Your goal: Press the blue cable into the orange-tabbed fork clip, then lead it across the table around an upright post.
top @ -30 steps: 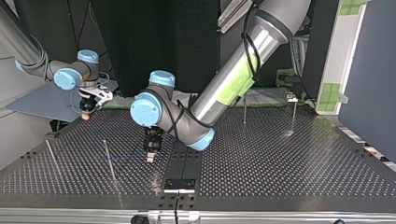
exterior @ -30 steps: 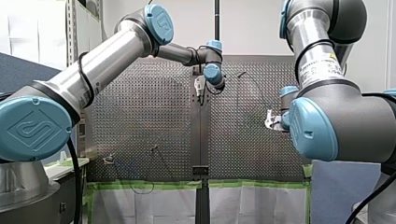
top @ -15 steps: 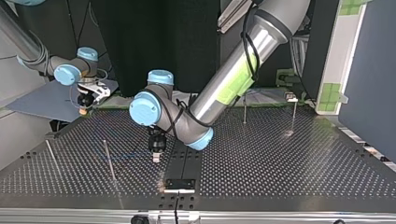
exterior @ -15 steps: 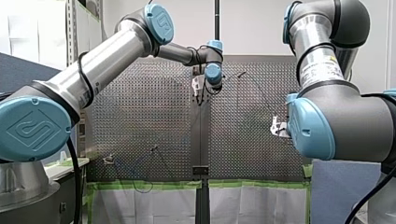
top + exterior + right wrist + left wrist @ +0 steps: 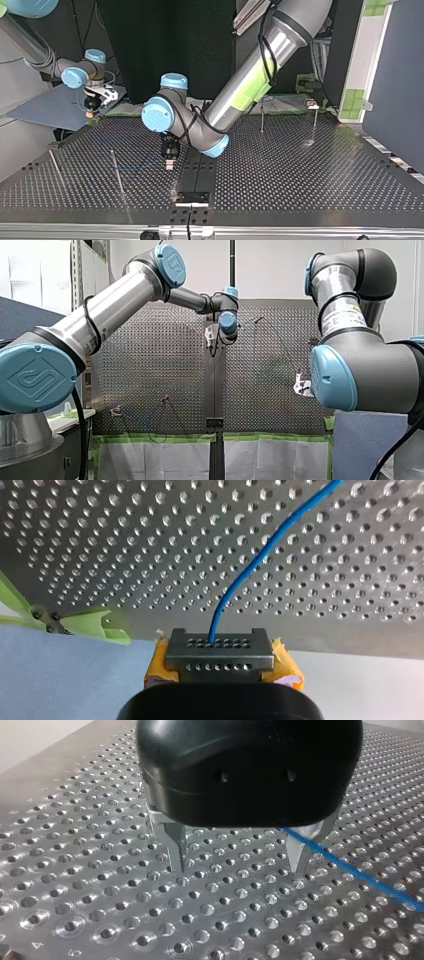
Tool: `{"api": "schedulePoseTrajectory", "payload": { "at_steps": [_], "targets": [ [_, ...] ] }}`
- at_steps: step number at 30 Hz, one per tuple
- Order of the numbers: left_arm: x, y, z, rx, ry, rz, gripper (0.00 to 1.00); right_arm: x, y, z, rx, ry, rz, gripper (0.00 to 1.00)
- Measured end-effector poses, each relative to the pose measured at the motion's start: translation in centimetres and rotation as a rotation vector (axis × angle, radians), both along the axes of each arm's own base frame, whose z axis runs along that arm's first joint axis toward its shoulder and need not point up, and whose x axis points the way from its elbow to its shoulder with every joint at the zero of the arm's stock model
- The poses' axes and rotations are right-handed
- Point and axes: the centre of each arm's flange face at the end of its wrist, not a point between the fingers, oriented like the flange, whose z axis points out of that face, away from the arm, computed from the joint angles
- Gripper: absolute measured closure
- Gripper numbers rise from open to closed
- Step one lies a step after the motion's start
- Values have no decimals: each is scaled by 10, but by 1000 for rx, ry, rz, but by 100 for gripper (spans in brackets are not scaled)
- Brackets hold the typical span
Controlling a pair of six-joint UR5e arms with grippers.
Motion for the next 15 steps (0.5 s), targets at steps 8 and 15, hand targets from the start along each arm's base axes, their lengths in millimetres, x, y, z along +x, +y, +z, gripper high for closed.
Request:
{"api": "schedulePoseTrajectory", "payload": {
  "at_steps": [8,15],
  "targets": [
    [0,0,-1,-2,-1,-1,0,-12,-5,-29,-24,-13,-6,100],
    [-1,0,0,-1,0,0,0,-13,-10,-61,-28,-21,-2,100]
  ]
}}
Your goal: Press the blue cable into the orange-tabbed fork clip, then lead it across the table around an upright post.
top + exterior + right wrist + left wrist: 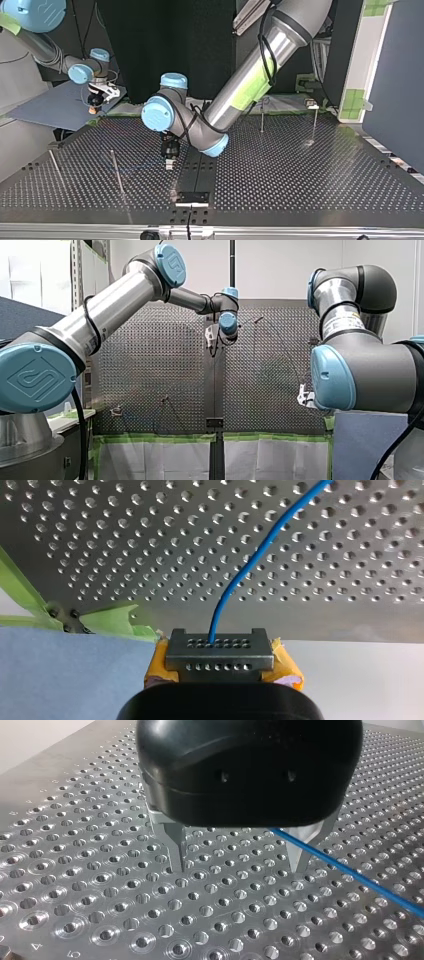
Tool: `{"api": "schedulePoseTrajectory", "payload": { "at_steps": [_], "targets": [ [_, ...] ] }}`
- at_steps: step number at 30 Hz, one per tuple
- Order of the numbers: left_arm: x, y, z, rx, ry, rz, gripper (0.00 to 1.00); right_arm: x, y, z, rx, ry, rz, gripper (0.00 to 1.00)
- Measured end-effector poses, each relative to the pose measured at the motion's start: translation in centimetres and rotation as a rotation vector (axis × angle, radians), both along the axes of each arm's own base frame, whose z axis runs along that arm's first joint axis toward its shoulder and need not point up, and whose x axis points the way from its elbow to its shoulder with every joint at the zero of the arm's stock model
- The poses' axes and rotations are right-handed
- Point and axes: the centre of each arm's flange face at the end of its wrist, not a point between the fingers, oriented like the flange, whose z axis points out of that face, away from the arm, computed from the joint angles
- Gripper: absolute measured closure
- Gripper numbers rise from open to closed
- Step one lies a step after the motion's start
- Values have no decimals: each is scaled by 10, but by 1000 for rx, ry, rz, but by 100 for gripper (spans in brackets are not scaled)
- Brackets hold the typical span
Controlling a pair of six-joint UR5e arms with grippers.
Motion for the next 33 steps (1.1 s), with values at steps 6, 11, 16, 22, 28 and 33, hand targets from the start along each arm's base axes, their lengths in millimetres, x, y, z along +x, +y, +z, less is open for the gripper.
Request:
{"api": "schedulePoseTrajectory", "payload": {
  "at_steps": [6,11,16,22,28,33],
  "targets": [
    [0,0,0,1,1,0,0,1,-5,-30,20,-3,3,100],
    [0,0,0,0,2,1,0,2,-4,-60,52,-2,5,100],
    [0,0,0,0,2,0,0,3,6,-92,97,-1,8,100],
    [-2,-1,-1,-6,11,-8,0,4,14,-111,125,3,11,100],
    [-5,-2,-3,-41,37,-18,0,2,14,-113,129,3,10,100],
    [-7,-1,-4,-78,63,-18,0,2,15,-114,136,0,11,100]
  ]
}}
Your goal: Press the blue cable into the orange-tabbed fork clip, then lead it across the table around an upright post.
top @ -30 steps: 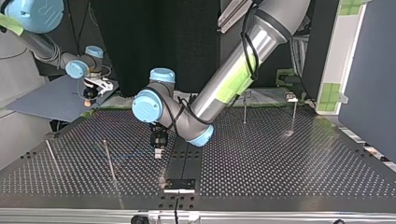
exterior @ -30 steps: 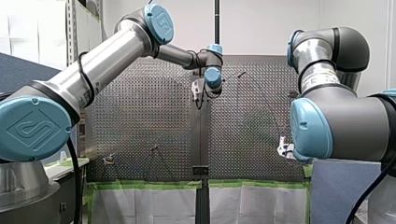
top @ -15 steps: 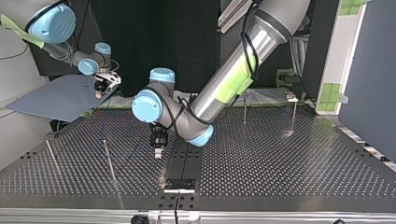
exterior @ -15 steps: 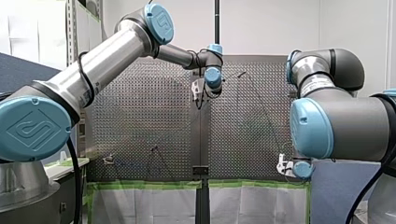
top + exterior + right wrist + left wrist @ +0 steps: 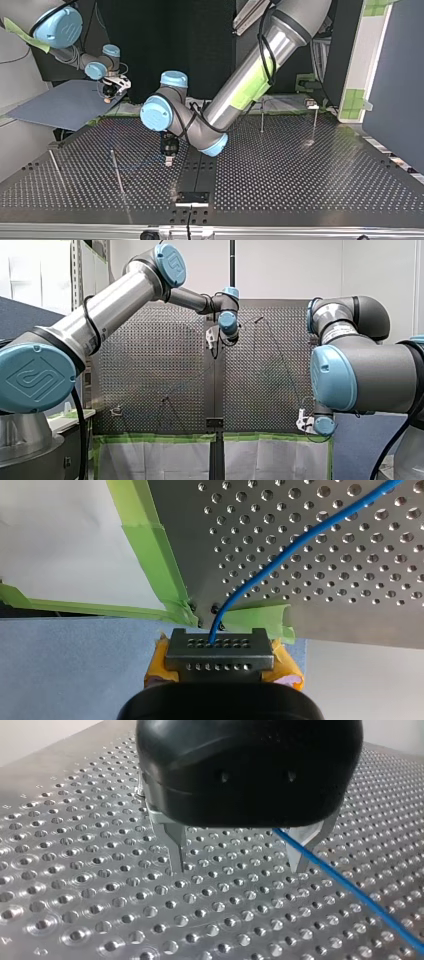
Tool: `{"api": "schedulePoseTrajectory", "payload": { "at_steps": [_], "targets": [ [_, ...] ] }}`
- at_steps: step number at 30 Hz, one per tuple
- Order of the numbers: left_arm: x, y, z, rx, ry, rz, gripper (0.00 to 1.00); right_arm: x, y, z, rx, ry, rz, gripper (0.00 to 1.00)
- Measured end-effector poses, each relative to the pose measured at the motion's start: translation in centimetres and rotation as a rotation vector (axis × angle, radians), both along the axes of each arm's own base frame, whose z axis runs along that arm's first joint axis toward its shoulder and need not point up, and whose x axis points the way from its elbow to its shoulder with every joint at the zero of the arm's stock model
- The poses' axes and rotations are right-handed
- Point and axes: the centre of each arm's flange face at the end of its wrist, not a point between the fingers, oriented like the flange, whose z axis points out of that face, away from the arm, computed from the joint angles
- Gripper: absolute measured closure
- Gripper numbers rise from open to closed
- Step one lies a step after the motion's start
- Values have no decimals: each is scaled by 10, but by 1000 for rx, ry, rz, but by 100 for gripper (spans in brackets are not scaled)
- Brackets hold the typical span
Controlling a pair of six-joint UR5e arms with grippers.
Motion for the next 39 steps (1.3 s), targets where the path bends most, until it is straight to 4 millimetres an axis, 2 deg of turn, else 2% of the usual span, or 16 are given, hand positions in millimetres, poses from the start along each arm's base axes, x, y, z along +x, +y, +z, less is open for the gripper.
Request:
{"api": "schedulePoseTrajectory", "payload": {
  "at_steps": [20,29,39],
  "targets": [
    [-12,-3,-1,-177,52,65,0,4,5,-2,35,18,16,100],
    [-24,-6,2,-179,77,68,0,5,6,-2,38,23,19,100],
    [-45,-20,11,-165,78,37,0,5,5,-1,38,22,20,100]
  ]
}}
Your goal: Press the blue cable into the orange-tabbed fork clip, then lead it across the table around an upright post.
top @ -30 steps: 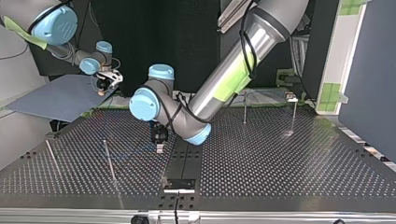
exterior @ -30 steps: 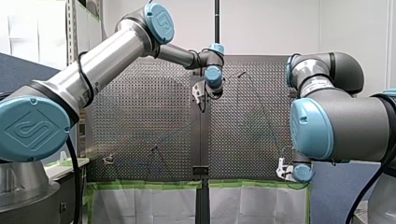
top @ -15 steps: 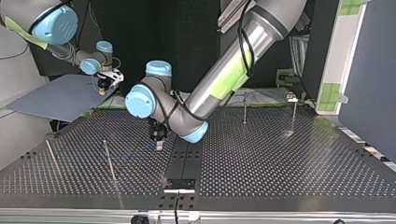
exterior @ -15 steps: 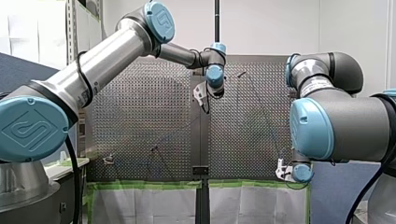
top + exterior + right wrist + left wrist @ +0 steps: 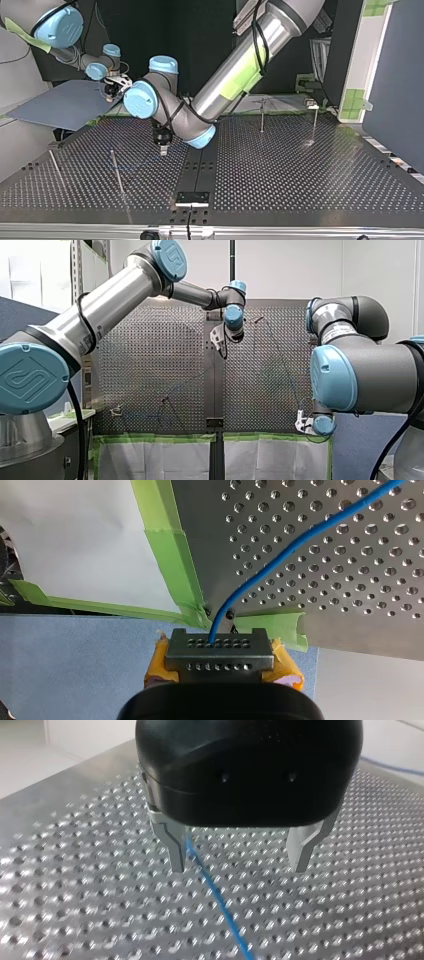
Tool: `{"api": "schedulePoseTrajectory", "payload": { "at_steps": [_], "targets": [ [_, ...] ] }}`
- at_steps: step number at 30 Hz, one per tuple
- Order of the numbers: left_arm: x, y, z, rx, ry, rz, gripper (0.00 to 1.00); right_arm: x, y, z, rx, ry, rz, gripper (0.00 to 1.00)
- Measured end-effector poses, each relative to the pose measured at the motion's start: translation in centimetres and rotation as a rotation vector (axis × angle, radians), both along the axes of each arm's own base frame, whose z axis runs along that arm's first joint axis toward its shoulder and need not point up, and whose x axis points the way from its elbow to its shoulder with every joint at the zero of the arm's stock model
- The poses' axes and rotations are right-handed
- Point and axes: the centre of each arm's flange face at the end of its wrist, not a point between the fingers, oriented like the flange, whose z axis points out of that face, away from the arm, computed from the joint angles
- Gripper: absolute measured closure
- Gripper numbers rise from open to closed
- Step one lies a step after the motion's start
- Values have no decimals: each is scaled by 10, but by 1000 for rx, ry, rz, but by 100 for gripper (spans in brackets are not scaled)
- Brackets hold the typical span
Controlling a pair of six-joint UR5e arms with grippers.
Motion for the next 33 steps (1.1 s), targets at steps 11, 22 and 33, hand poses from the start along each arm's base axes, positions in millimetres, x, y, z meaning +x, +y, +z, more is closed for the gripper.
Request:
{"api": "schedulePoseTrajectory", "payload": {
  "at_steps": [11,22,33],
  "targets": [
    [-18,-6,14,15,-30,-61,0,-1,-1,0,11,5,1,100],
    [-48,-4,49,51,-117,-193,0,-1,-1,1,16,12,3,100],
    [-83,17,71,162,-120,-316,0,-3,-2,1,18,9,1,100]
  ]
}}
